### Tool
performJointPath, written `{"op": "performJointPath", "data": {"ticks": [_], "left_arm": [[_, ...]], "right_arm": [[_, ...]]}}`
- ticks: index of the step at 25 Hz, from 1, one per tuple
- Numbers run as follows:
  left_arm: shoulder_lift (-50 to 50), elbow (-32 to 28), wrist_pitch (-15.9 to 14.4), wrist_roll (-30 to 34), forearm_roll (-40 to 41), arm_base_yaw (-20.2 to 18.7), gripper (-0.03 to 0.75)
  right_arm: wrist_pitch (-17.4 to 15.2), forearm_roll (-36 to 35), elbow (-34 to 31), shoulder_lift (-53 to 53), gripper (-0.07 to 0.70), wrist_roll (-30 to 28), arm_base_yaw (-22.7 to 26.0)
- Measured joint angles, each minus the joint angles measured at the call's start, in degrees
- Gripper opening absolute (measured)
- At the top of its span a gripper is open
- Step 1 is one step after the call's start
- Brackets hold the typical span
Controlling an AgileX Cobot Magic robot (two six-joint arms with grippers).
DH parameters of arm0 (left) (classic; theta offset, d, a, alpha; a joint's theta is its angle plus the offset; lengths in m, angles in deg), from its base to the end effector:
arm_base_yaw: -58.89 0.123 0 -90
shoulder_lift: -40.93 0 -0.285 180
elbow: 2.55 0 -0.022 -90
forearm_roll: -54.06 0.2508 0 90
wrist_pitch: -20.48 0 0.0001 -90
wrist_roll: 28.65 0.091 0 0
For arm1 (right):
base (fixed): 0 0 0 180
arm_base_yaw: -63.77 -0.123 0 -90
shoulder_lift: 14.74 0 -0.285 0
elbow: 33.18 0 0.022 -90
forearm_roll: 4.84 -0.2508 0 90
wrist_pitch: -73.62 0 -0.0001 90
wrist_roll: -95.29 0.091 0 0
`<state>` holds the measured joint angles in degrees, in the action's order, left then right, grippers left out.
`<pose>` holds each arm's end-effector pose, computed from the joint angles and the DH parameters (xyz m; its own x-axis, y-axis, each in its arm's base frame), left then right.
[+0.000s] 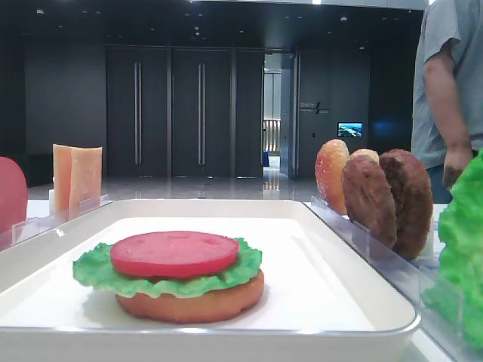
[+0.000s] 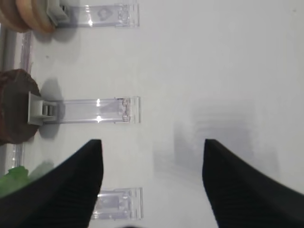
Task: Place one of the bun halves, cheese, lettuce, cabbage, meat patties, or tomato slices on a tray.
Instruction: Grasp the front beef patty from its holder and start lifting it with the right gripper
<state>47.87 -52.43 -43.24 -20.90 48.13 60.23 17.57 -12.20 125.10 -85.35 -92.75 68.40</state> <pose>-0.0068 -0.0086 0.2671 -0.4991 0.0772 -0.8631 0.1015 0.9944 0.0302 0.2046 -0.0069 0.3267 -0.8464 0.0005 -0.5325 -0.0335 0.9980 0.0541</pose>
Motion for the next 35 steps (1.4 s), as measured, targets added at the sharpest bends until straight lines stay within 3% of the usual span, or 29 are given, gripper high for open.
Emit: {"op": "performJointPath", "data": {"ticks": [13,20,25,29,35], "left_arm": [[0.00,0.00,0.00,0.00,0.00,0.00,-0.007],[0.00,0.00,0.00,0.01,0.00,0.00,-0.007],[0.00,0.00,0.00,0.01,0.00,0.00,-0.007],[0.00,0.00,0.00,0.01,0.00,0.00,-0.007],[0.00,0.00,0.00,0.01,0.00,0.00,-0.007]], "right_arm": [[-0.71,0.05,16.36,-18.01,0.434,0.00,0.00],[-5.91,0.10,22.27,-23.20,0.434,0.20,0.00],[-11.30,0.21,25.74,-23.33,0.434,4.79,-0.34],[-13.55,0.47,28.74,-23.33,0.434,8.04,-4.42],[-13.80,3.21,31.62,-23.33,0.434,15.41,-15.88]]}}
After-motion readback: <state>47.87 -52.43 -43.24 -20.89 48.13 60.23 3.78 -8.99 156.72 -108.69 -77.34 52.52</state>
